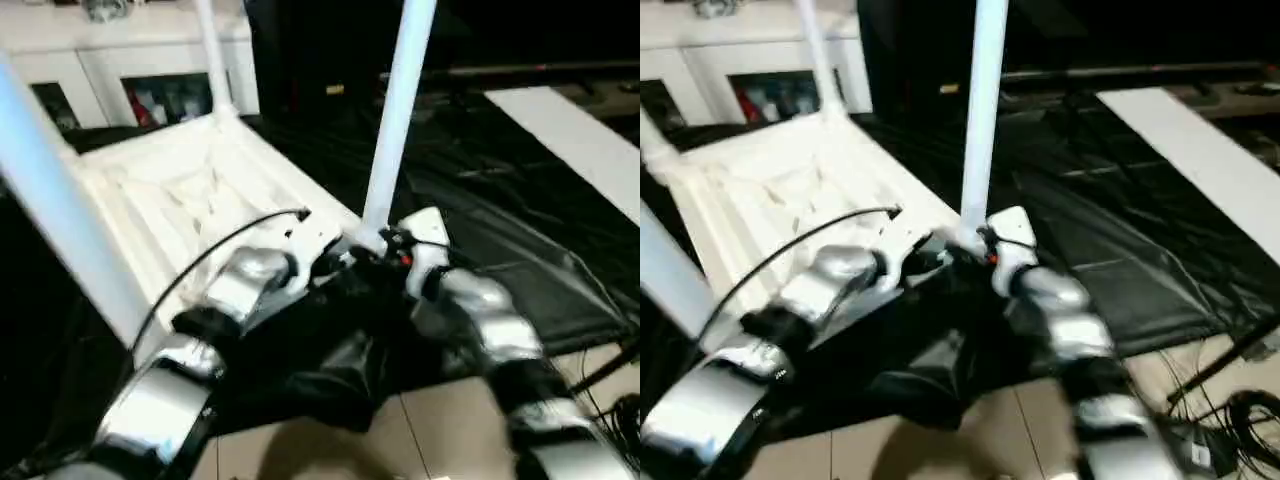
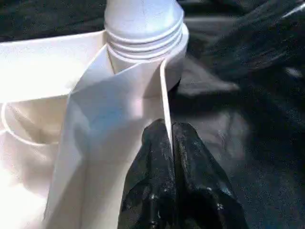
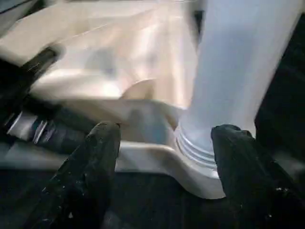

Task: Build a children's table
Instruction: Rotate leg to tighten

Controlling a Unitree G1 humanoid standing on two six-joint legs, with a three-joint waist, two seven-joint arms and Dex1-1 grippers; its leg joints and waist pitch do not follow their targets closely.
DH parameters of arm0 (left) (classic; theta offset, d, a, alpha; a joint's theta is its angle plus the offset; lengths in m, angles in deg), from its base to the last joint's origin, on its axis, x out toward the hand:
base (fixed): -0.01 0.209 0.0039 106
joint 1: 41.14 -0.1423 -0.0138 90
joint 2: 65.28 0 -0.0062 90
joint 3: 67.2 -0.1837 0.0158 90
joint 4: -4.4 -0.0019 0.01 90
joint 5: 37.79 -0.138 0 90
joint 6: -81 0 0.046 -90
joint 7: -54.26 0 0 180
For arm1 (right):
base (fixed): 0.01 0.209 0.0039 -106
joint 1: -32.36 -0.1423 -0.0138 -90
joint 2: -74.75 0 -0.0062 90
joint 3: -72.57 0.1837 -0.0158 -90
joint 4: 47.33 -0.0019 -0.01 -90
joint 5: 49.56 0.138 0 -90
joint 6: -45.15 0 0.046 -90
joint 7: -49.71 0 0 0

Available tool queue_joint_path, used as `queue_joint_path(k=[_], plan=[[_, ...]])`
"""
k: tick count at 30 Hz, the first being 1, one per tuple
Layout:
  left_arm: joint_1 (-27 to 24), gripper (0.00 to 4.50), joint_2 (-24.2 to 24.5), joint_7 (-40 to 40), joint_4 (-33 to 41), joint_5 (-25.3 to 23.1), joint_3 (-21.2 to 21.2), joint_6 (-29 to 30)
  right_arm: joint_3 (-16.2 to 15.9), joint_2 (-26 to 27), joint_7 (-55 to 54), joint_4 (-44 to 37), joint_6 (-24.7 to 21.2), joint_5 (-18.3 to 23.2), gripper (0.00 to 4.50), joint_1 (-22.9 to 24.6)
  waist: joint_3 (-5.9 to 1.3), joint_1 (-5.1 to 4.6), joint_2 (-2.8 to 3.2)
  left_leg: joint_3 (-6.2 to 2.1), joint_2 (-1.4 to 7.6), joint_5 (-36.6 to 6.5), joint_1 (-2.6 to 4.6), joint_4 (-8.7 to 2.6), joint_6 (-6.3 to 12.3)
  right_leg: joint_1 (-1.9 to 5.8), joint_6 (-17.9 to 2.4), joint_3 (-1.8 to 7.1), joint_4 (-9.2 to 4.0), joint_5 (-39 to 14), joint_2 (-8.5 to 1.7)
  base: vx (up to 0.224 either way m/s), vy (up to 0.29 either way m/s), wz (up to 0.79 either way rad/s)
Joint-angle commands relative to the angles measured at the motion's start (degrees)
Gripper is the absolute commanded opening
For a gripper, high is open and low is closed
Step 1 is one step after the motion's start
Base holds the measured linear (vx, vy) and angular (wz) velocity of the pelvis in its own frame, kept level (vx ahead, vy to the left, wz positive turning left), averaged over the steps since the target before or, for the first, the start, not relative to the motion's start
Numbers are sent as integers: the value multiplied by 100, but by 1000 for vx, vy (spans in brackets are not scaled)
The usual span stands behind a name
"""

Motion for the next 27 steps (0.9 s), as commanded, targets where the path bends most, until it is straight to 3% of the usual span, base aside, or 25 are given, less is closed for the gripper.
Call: queue_joint_path(k=[1, 6, 10, 12, 18, 25, 26, 27], plan=[[-330, 0, 190, 772, 219, -69, -360, -251, -52, -191, 536, -359, -114, 130, 343, 101, -365, 27, -68, 51, 60, -954, -3, -298, 581, 321, -1496, 137, -289, -562, -199, 0, 0, 0], [-761, 0, 704, 1976, 1031, 190, -620, -272, -313, -840, 1470, -804, -39, 78, 343, 395, -337, 77, -41, 59, 116, -1170, 39, -326, 541, 297, -1558, 141, -303, -828, -204, 0, 0, 0], [-943, 0, 1009, 2471, 1541, 371, -612, -144, -623, -1270, 2036, -1115, 4, -59, 343, 576, -299, 136, -23, 76, 137, -1680, 99, -369, 276, 231, -1392, 159, -343, -1452, -184, 0, 0, 0], [-983, 0, 1054, 2577, 1652, 406, -608, -116, -690, -1320, 2115, -1177, -9, -86, 343, 607, -297, 134, -33, 71, 136, -1723, 89, -374, 239, 237, -1342, 173, -340, -1508, -188, 0, 0, 0], [-1057, 0, 1092, 2655, 1850, 448, -554, -31, -970, -1197, 2143, -1145, 116, -339, 343, 572, -319, 122, -49, 89, 114, -1516, 61, -354, 264, 240, -1299, 192, -320, -1323, -189, 0, 0, 0], [-1113, 0, 1142, 2679, 2028, 474, -520, 100, -1003, -1116, 2084, -918, 116, -378, 343, 356, -342, 126, -48, 99, 106, -1245, 55, -323, 329, 256, -1358, 190, -277, -1018, -177, 0, 0, 0], [-1125, 0, 1150, 2680, 2059, 478, -515, 128, -995, -1118, 2097, -920, 107, -372, 343, 349, -340, 123, -73, 101, 107, -1227, 51, -323, 341, 259, -1363, 189, -274, -991, -175, 0, 0, 0], [-1135, 0, 1156, 2684, 2086, 481, -512, 150, -992, -1122, 2107, -927, 100, -368, 318, 348, -342, 130, -59, 97, 108, -1190, 49, -322, 354, 266, -1375, 188, -263, -956, -182, 0, 0, 0]])
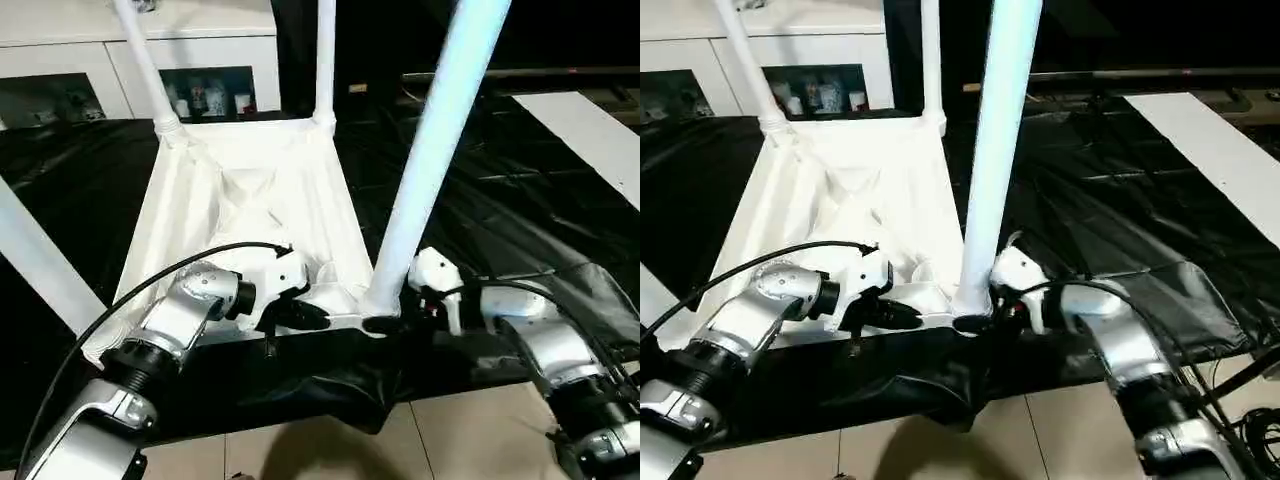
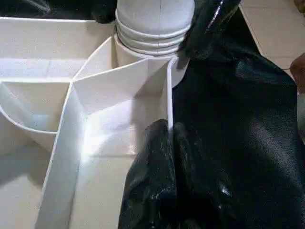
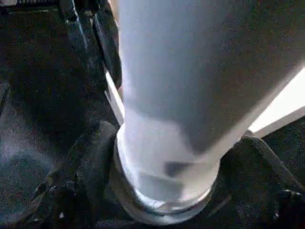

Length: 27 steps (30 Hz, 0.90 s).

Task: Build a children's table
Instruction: Rotate leg to tighten

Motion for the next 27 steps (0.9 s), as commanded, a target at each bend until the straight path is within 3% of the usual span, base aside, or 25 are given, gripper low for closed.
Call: queue_joint_path(k=[1, 5, 15, 18, 20, 22, 27], plan=[[-54, 0, -18, 146, 179, 22, -122, 81, -6, -39, 74, -24, -7, 8, 310, -34, -347, -11, -68, 6, 96, -1177, 60, -334, 373, 270, -1371, 124, -268, -949, -168, 0, 0, 0], [-71, 0, -16, 151, 208, 26, -114, 114, 1, -41, 126, -27, 9, -1, 277, -19, -349, -9, -66, 7, 96, -1156, 60, -328, 393, 272, -1365, 123, -269, -982, -169, 0, 0, 0], [-114, 0, -19, 179, 256, -2, -163, 217, 7, -27, 168, 42, 82, 1, 265, 12, -365, -10, -44, 9, 88, -1064, 65, -308, 425, 287, -1444, 118, -246, -768, -158, 0, 0, 0], [-60, 0, -167, -218, 57, -77, -73, 370, 148, 212, -470, 263, -68, -110, 265, -26, -364, -20, -47, 11, 86, -1053, 60, -306, 417, 287, -1460, 120, -244, -752, -161, 0, 0, 0], [24, 0, -326, -608, -162, -150, 10, 469, 302, 451, -1116, 468, -194, -192, 265, -73, -324, -63, -34, 10, 71, -1336, 65, -332, 279, 253, -1369, 120, -305, -1242, -157, 0, 0, 0], [141, 0, -537, -1041, -470, -235, 74, 527, 427, 750, -1738, 636, -284, -234, 265, -78, -311, -120, -41, -26, 55, -1651, 67, -366, 85, 252, -1123, 108, -363, -1905, -169, 0, 0, 0], [473, 0, -1051, -1968, -1121, -328, 229, 756, 651, 1386, -2973, 1007, -447, -292, 265, -174, -312, -188, -40, -46, 42, -1938, 94, -369, -1, 214, -981, 104, -418, -2210, -155, 0, 0, 0]])
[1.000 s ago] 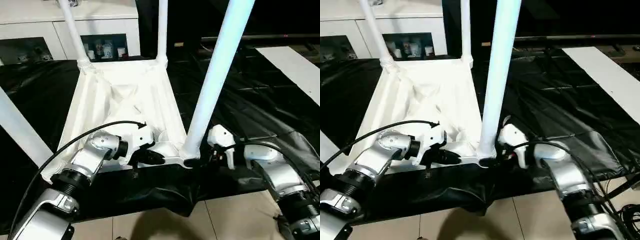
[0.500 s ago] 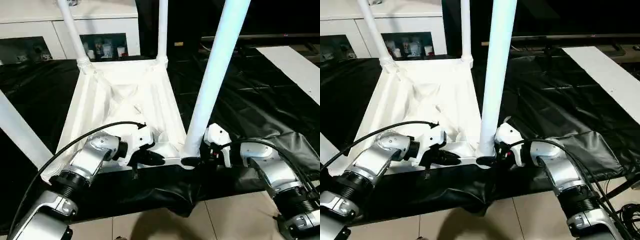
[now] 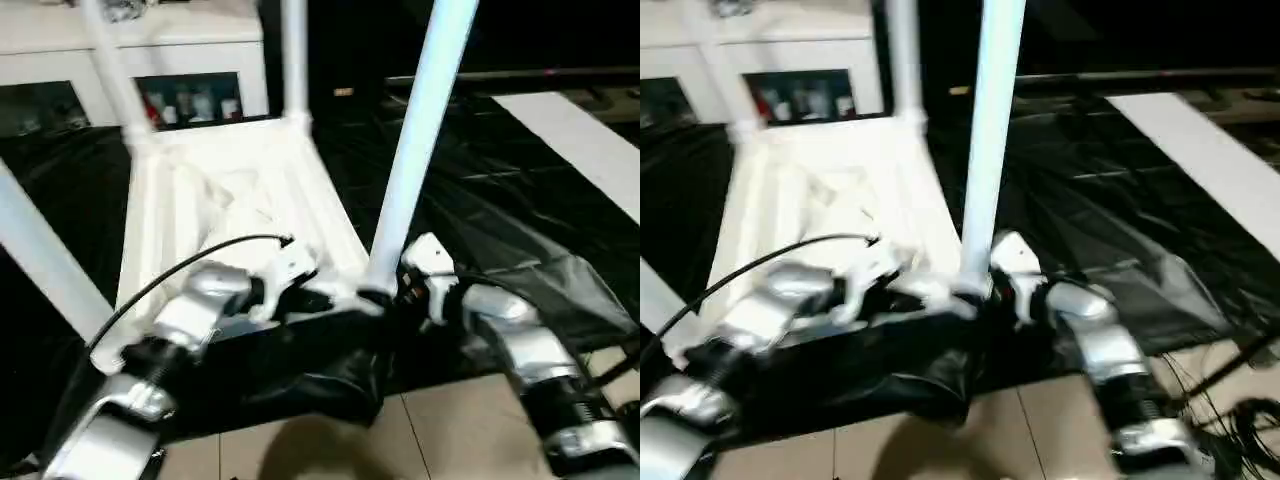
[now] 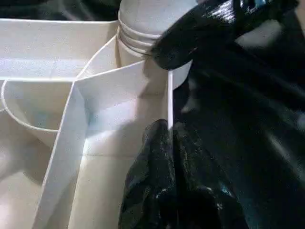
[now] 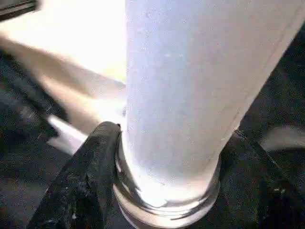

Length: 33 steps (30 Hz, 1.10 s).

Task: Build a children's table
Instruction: Rotate leg to tighten

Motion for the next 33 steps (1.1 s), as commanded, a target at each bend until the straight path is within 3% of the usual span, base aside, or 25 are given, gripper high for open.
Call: queue_joint_path(k=[1, 3, 5, 8, 12, 13, 15, 18, 21, 22, 28, 29, 32, 33], plan=[[121, 0, -334, -705, -517, -125, 1, 273, 32, 331, -749, 420, -244, -77, 265, -145, -299, -18, -38, -34, 30, -2007, 77, -413, -8, 172, -989, 93, -447, -2321, -158, 0, 0, 0], [164, 0, -391, -830, -588, -133, 25, 308, 61, 396, -882, 479, -265, -75, 264, -173, -300, -17, -29, -37, 27, -2026, 82, -414, -25, 168, -970, 90, -462, -2387, -163, 0, 0, 0], [584, 0, -879, -1927, -1298, -149, 282, 355, 287, 933, -2133, 1215, -367, -125, 264, -582, -301, -33, -17, -49, 15, -2097, 95, -414, -66, 149, -943, 82, -478, -2454, -156, 0, 0, 0], [753, 0, -1033, -2291, -1590, -202, 354, 299, 377, 1153, -2445, 1550, -336, -130, 264, -789, -306, -24, -22, -57, -2, -2061, 76, -408, -58, 162, -890, 72, -502, -2460, -164, 0, 0, 0], [881, 0, -1067, -2364, -1779, -294, 330, 180, 417, 1339, -2219, 1620, -164, -40, 264, -905, -324, -4, -22, -51, 11, -1947, 46, -416, 48, 192, -991, 82, -458, -1933, -157, 0, 0, 0], [891, 0, -1056, -2324, -1780, -306, 316, 156, 437, 1369, -2110, 1558, -90, 14, 320, -895, -334, -1, -23, -52, 15, -1885, 39, -416, 67, 210, -1037, 79, -440, -1805, -161, 0, 0, 0], [896, 0, -1026, -2252, -1784, -324, 294, 117, 466, 1375, -1980, 1474, 48, 69, 334, -881, -336, 1, -23, -48, 16, -1853, 37, -416, 96, 215, -1072, 78, -434, -1732, -158, 0, 0, 0], [872, 0, -939, -2012, -1749, -338, 251, 32, 494, 1273, -1745, 1297, 246, 112, 364, -848, -324, -43, -22, -80, 13, -1871, -41, -448, 127, 271, -985, 49, -431, -1923, -171, 0, 0, 0], [767, 0, -785, -1586, -1592, -323, 174, -94, 525, 989, -1399, 1014, 305, 184, 398, -785, -344, -59, -33, -75, 15, -1841, -11, -425, 148, 256, -1015, 66, -439, -1873, -175, 0, 0, 0], [730, 0, -738, -1454, -1540, -318, 151, -137, 525, 893, -1279, 932, 308, 210, 407, -761, -349, -67, -34, -61, 21, -1693, -10, -411, 204, 256, -1156, 69, -414, -1589, -168, 0, 0, 0], [373, 0, -299, -495, -967, -228, -27, -237, 195, -19, 213, 231, 108, 274, 442, -397, -362, -23, -23, -23, 45, -1278, -5, -361, 496, 282, -1480, 78, -342, -833, -166, 0, 0, 0], [225, 0, -121, -81, -705, -153, -107, -361, -10, -344, 745, 0, 172, 247, 442, -233, -363, -2, -14, -24, 54, -1274, 10, -363, 497, 280, -1499, 76, -341, -830, -170, 0, 0, 0], [12, 0, 145, 518, -303, 8, -199, -388, -187, -729, 1357, -298, 205, 262, 442, -42, -336, 61, -16, -29, 79, -1402, 14, -395, 456, 287, -1482, 78, -356, -1043, -181, 0, 0, 0], [-195, 0, 399, 1112, 82, 193, -287, -476, -297, -1047, 1923, -573, 243, 294, 442, 122, -334, 63, -45, -32, 86, -1502, 11, -399, 442, 298, -1469, 79, -352, -1147, -179, 0, 0, 0]])
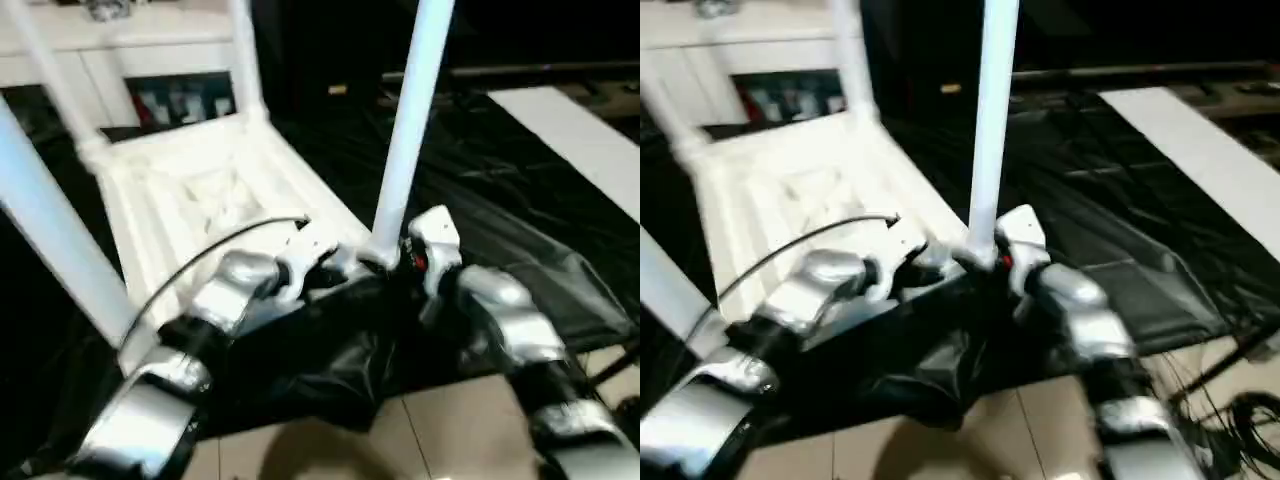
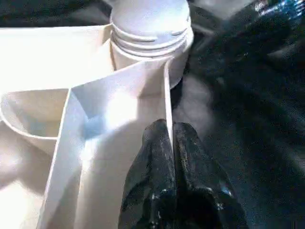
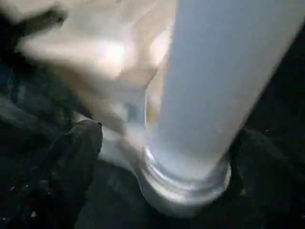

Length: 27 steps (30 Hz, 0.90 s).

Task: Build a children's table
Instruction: Rotate leg to tighten

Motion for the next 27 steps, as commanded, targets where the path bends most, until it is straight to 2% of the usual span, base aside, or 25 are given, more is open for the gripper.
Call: queue_joint_path(k=[1, 3, 4, 7, 10, 11, 16, 17, 19, 21, 22, 24, 27], plan=[[-307, 0, 246, 900, 332, 185, -267, -31, -135, -311, 749, -381, 23, 62, 442, 154, -323, 32, -53, 27, 97, -1476, 26, -351, 449, 306, -1415, 131, -331, -1191, -186, 0, 0, 0], [-372, 0, 334, 1090, 473, 245, -284, -8, -149, -393, 931, -482, -6, 103, 442, 194, -323, 35, -37, 32, 100, -1497, 39, -356, 427, 293, -1432, 126, -328, -1207, -174, 0, 0, 0], [-428, 0, 418, 1225, 616, 251, -298, 32, -190, -469, 1100, -597, -66, 157, 442, 227, -299, 36, -37, 40, 106, -1668, 56, -367, 379, 266, -1402, 129, -340, -1400, -165, 0, 0, 0], [-562, 0, 603, 1549, 989, 329, -326, 137, -319, -606, 1409, -785, -138, 215, 442, 275, -293, 44, -34, 26, 117, -1779, 63, -389, 291, 249, -1298, 140, -350, -1692, -181, 0, 0, 0], [-600, 0, 655, 1608, 1098, 352, -339, 166, -369, -617, 1430, -800, -140, 202, 442, 269, -312, 57, -36, 37, 116, -1658, 78, -372, 271, 233, -1329, 160, -340, -1484, -174, 0, 0, 0], [-626, 0, 687, 1626, 1154, 357, -345, 178, -392, -602, 1453, -785, -150, 205, 442, 256, -315, 73, -53, 42, 104, -1545, 59, -367, 288, 248, -1345, 157, -323, -1351, -168, 0, 0, 0], [-652, 0, 720, 1635, 1206, 365, -341, 210, -415, -523, 1514, -695, -194, 227, 442, 207, -319, 93, -50, 46, 92, -1417, 46, -354, 298, 263, -1331, 154, -310, -1265, -175, 0, 0, 0], [-658, 0, 726, 1634, 1229, 366, -343, 225, -424, -514, 1555, -672, -211, 221, 427, 195, -320, 90, -83, 48, 91, -1412, 44, -354, 303, 264, -1319, 151, -311, -1282, -172, 0, 0, 0], [-667, 0, 730, 1633, 1273, 365, -325, 266, -450, -509, 1602, -605, -176, 117, 427, 166, -320, 95, -64, 46, 96, -1416, 50, -352, 297, 256, -1316, 151, -310, -1326, -179, 0, 0, 0], [-661, 0, 724, 1616, 1273, 357, -314, 277, -435, -491, 1618, -579, -195, 123, 414, 146, -322, 95, -75, 45, 95, -1386, 50, -350, 299, 260, -1318, 153, -306, -1291, -176, 0, 0, 0], [-655, 0, 719, 1607, 1273, 352, -310, 285, -425, -482, 1628, -563, -210, 133, 392, 132, -325, 99, -78, 46, 92, -1346, 47, -345, 307, 264, -1328, 153, -298, -1252, -176, 0, 0, 0], [-664, 0, 724, 1609, 1307, 350, -308, 313, -429, -489, 1635, -575, -228, 147, 387, 132, -327, 101, -79, 47, 90, -1289, 45, -340, 318, 271, -1339, 152, -291, -1187, -174, 0, 0, 0], [-691, 0, 744, 1606, 1371, 345, -305, 376, -450, -506, 1657, -584, -268, 205, 349, 126, -331, 108, -81, 49, 89, -1205, 44, -331, 357, 277, -1359, 150, -278, -1105, -173, 0, 0, 0]])
